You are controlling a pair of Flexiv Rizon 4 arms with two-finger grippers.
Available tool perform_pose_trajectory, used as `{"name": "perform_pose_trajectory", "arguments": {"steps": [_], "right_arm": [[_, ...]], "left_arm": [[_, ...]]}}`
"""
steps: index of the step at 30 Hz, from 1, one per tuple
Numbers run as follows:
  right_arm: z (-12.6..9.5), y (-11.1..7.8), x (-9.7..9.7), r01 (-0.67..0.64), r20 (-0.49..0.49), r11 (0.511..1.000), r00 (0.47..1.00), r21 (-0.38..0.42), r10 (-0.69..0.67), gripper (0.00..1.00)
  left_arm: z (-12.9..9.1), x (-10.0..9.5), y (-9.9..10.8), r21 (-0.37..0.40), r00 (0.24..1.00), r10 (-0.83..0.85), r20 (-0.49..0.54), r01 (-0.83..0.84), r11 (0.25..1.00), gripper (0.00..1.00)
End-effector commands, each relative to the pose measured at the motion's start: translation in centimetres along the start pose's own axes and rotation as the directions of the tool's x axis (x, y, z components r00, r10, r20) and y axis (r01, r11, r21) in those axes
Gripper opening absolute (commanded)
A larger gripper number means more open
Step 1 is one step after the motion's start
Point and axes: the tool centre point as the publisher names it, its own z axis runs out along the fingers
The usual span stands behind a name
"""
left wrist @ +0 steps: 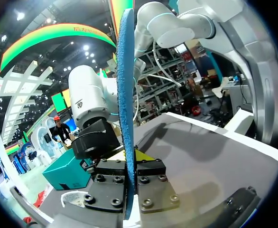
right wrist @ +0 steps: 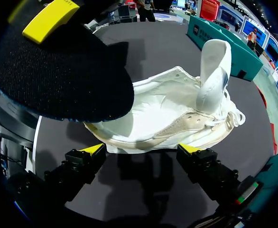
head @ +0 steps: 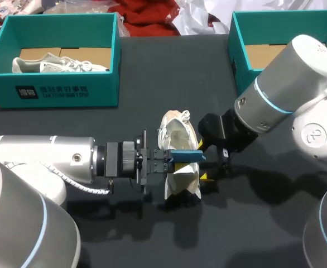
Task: Take the shoe out of the shoebox, open the shoe tongue, remove and reinsert the insole, then place the shoe into the shoebox
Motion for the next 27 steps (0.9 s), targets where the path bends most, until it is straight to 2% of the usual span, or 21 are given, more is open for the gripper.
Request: {"name": "perform_pose_trajectory", "arguments": {"steps": [1, 27], "right_arm": [[0.1, 0.0, 0.1, -0.001, 0.004, 1.0, 1.0, 0.002, 0.001, 1.0], [0.1, 0.0, 0.1, -0.001, 0.004, 1.0, 1.0, 0.002, 0.001, 1.0]], "left_arm": [[0.9, -0.2, 0.5, -0.005, 1.0, -0.003, -0.004, 0.003, 1.0, 0.0], [1.3, -0.6, 2.1, 0.017, 0.999, -0.028, -0.028, 0.028, 0.999, 0.0]]}}
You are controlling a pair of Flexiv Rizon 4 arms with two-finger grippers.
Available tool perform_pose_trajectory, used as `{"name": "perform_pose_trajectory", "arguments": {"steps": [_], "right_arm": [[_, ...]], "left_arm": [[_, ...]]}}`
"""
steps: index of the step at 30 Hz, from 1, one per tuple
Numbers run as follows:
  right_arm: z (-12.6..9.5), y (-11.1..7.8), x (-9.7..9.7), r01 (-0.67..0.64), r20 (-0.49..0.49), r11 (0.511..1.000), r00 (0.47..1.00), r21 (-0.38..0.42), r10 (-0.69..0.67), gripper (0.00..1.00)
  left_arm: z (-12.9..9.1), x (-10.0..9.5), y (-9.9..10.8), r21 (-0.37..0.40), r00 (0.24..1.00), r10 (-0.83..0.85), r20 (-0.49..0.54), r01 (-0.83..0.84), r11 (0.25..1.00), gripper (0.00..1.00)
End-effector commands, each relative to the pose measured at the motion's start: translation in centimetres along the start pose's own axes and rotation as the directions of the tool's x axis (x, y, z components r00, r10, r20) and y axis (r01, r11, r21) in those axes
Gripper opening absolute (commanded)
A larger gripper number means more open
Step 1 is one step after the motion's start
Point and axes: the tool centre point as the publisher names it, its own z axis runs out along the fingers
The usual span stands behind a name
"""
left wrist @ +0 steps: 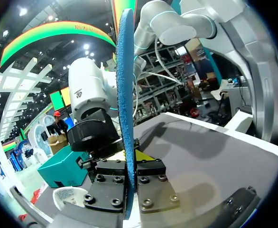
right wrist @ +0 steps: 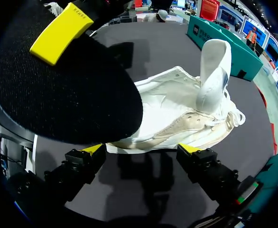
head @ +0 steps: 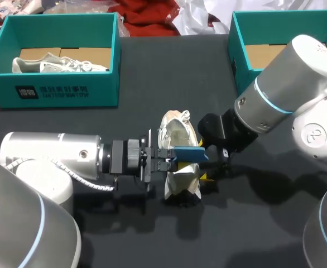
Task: Take the shoe out of the shoebox, open the shoe tongue, remove and reinsert the insole, then place the shoe into the shoebox
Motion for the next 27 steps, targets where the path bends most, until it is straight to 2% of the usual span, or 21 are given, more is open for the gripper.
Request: {"name": "perform_pose_trajectory", "arguments": {"steps": [1, 18, 27], "right_arm": [[0.1, 0.0, 0.1, -0.001, 0.003, 1.0, 1.0, 0.001, 0.001, 1.0], [0.1, 0.0, 0.1, -0.001, 0.003, 1.0, 1.0, 0.001, 0.001, 1.0], [0.1, 0.0, 0.1, -0.001, 0.003, 1.0, 1.0, 0.001, 0.001, 1.0]], "left_arm": [[0.2, -0.2, 0.2, 0.007, 1.0, 0.002, -0.006, -0.002, 1.0, 0.0], [-0.2, -0.4, 1.6, 0.005, 1.0, 0.0, -0.012, 0.0, 1.0, 0.0], [-0.1, -0.6, 1.9, 0.041, 1.0, 0.005, -0.019, -0.004, 0.999, 0.0]]}}
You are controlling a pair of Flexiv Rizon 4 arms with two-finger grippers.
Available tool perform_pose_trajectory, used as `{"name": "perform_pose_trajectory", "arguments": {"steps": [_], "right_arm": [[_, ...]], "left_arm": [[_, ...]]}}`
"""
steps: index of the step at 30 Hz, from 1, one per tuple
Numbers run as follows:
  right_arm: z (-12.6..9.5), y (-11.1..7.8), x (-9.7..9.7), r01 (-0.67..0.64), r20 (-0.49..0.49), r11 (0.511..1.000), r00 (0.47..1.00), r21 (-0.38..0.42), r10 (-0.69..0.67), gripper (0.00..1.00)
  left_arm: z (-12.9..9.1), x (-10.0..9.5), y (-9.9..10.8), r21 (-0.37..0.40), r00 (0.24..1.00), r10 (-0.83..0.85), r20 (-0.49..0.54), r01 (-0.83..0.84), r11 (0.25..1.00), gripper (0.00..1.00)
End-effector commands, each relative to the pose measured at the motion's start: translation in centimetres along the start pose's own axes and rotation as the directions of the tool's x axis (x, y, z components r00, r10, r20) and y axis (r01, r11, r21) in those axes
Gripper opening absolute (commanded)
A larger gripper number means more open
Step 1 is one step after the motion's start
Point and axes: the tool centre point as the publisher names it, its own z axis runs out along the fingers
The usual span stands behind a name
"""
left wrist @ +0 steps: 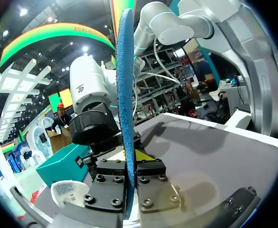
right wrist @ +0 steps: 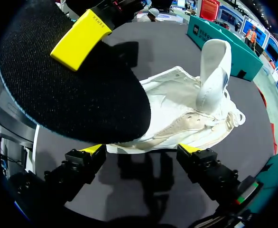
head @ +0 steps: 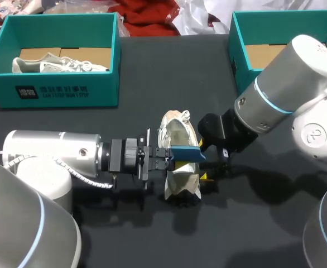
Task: Take the shoe out of the shoebox, open the shoe tongue, remove and reinsert the insole, then place the shoe into the shoebox
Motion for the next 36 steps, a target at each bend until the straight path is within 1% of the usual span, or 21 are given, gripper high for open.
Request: {"name": "perform_pose_trajectory", "arguments": {"steps": [1, 16, 36], "right_arm": [[0.1, 0.0, 0.1, -0.001, 0.003, 1.0, 1.0, 0.001, 0.001, 1.0], [0.1, 0.0, 0.1, -0.001, 0.003, 1.0, 1.0, 0.001, 0.001, 1.0], [0.1, 0.0, 0.1, -0.001, 0.003, 1.0, 1.0, 0.001, 0.001, 1.0]], "left_arm": [[0.2, -0.3, 0.5, 0.013, 1.0, 0.004, -0.005, -0.004, 1.0, 0.0], [0.0, -0.5, 1.8, 0.038, 0.999, 0.034, -0.009, -0.034, 0.999, 0.0], [-0.1, -0.7, 3.7, 0.005, 0.997, 0.078, 0.001, -0.078, 0.997, 0.0]]}}
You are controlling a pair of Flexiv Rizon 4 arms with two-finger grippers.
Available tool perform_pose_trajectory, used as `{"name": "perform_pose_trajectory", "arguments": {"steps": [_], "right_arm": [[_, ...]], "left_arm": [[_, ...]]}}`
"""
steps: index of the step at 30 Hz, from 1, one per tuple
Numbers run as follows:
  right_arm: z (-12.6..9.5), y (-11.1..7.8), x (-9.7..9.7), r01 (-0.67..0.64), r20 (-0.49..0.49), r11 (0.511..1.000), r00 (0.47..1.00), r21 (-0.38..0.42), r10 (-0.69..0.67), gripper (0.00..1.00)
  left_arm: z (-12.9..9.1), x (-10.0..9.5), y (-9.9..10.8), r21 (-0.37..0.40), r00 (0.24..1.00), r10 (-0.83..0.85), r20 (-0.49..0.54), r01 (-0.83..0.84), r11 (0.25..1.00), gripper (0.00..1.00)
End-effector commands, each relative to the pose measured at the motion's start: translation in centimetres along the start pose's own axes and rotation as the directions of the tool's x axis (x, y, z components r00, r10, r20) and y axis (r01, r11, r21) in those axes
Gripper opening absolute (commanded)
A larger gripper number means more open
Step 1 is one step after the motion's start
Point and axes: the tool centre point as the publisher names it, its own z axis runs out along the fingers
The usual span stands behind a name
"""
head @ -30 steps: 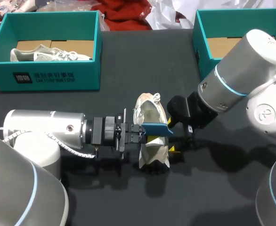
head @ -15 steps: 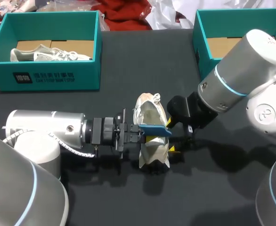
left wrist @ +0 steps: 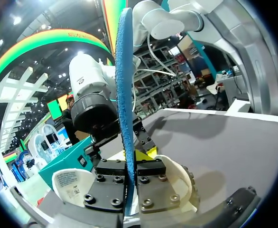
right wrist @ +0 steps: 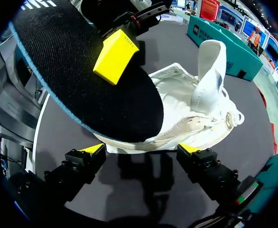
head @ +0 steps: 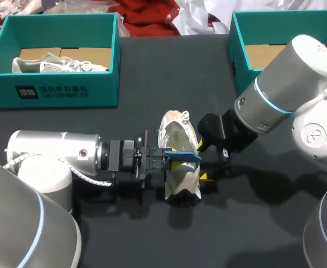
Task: Take the shoe out of the shoebox, open the shoe tongue, remove and reinsert the insole, then place the shoe into the shoebox
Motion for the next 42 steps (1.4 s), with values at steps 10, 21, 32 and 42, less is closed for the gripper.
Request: {"name": "perform_pose_trajectory", "arguments": {"steps": [10, 21, 32, 42], "right_arm": [[0.1, 0.0, 0.1, -0.001, 0.003, 1.0, 1.0, 0.001, 0.001, 1.0], [0.1, 0.0, 0.1, -0.001, 0.003, 1.0, 1.0, 0.001, 0.001, 1.0], [0.1, 0.0, 0.1, -0.001, 0.003, 1.0, 1.0, 0.001, 0.001, 1.0], [0.1, 0.0, 0.1, -0.001, 0.003, 1.0, 1.0, 0.001, 0.001, 1.0]], "left_arm": [[0.3, -0.1, 1.6, -0.022, 1.0, 0.004, 0.023, -0.003, 1.0, 0.0], [0.4, -0.3, 2.9, -0.071, 0.999, 0.026, 0.022, -0.025, 0.997, 0.0], [0.0, -0.7, 4.6, -0.105, 0.999, 0.006, 0.04, -0.002, 0.994, 0.0], [0.1, -1.0, 5.8, -0.135, 0.998, -0.02, 0.052, 0.027, 0.99, 0.0]]}}
